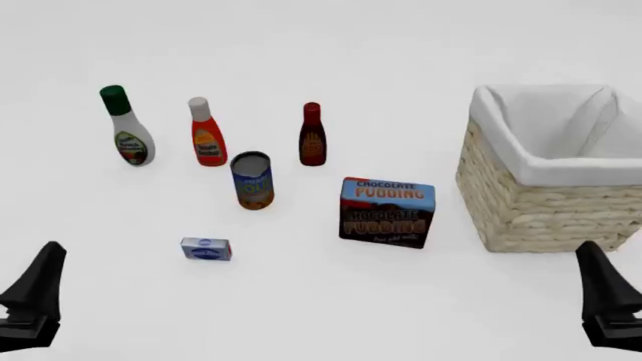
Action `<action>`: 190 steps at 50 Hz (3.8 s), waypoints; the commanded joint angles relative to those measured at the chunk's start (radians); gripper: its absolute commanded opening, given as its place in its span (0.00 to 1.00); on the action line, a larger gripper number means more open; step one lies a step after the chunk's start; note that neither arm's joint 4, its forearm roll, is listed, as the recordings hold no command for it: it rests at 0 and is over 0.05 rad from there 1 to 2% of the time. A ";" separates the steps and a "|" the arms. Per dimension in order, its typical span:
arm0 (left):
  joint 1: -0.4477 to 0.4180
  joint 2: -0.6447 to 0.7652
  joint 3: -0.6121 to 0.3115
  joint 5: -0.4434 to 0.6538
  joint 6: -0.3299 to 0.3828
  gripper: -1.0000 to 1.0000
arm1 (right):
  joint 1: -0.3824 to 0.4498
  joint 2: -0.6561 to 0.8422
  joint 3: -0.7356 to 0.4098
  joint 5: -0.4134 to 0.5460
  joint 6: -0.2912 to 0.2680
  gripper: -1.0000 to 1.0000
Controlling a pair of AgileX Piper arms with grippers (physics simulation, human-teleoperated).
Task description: Pick the bbq sauce and place it in the basket.
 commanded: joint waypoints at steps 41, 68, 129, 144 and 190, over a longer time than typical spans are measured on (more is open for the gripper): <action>0.000 0.000 0.000 0.000 0.000 1.00 | 0.102 0.311 -0.481 0.166 -0.064 1.00; 0.000 0.000 0.000 0.000 0.000 1.00 | 0.198 0.940 -0.980 0.258 -0.079 1.00; 0.000 0.000 0.000 0.000 0.000 1.00 | 0.439 2.095 -2.167 0.552 -0.049 1.00; 0.000 0.000 0.000 0.000 0.000 1.00 | 0.465 2.242 -2.319 0.619 -0.052 1.00; 0.000 0.000 0.000 0.000 0.000 1.00 | 0.469 2.345 -2.253 0.573 -0.032 1.00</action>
